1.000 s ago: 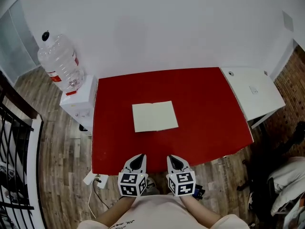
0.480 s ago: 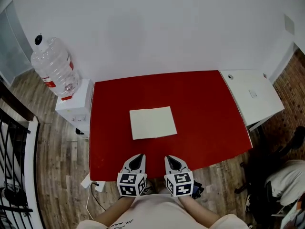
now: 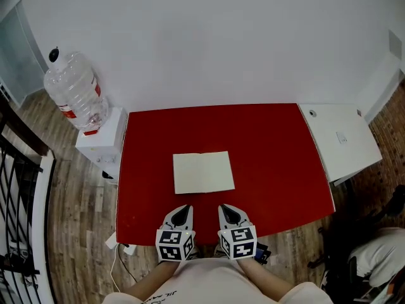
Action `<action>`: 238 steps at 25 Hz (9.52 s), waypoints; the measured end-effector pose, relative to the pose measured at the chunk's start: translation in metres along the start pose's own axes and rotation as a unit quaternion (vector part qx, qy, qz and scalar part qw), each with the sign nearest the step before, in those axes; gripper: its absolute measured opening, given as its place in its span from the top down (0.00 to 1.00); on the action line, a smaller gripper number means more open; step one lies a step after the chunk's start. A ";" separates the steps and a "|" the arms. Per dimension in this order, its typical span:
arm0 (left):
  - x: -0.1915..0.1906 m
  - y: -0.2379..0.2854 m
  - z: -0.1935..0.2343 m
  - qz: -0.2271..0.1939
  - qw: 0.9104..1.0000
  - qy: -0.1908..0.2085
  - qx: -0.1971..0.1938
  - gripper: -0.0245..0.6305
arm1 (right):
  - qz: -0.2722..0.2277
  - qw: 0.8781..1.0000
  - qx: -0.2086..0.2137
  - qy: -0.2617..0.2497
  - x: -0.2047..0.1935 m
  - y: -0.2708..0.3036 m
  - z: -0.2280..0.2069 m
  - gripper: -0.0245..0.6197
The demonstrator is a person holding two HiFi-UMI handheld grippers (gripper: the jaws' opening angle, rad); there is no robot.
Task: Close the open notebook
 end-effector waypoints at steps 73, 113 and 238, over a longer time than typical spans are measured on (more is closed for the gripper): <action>-0.145 0.132 0.189 0.122 0.974 -0.163 0.101 0.87 | 0.112 0.993 0.025 0.001 -0.095 0.136 0.000 0.96; -0.036 0.166 0.030 0.087 0.996 0.005 -0.030 0.94 | 0.078 0.995 -0.013 0.058 -0.083 0.115 -0.059 0.95; -0.058 0.009 -0.011 0.075 0.997 -0.013 0.029 0.95 | 0.074 0.997 -0.001 0.026 -0.057 -0.005 -0.010 0.96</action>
Point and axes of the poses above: the fingertips, and each gripper's own axes: y forward along the fingers, z to its left, x out of its top, the point moved 1 cm from there along -y, backward along the fingers, and after that the axes turned 5 degrees about -x, right-handed, at the moved point
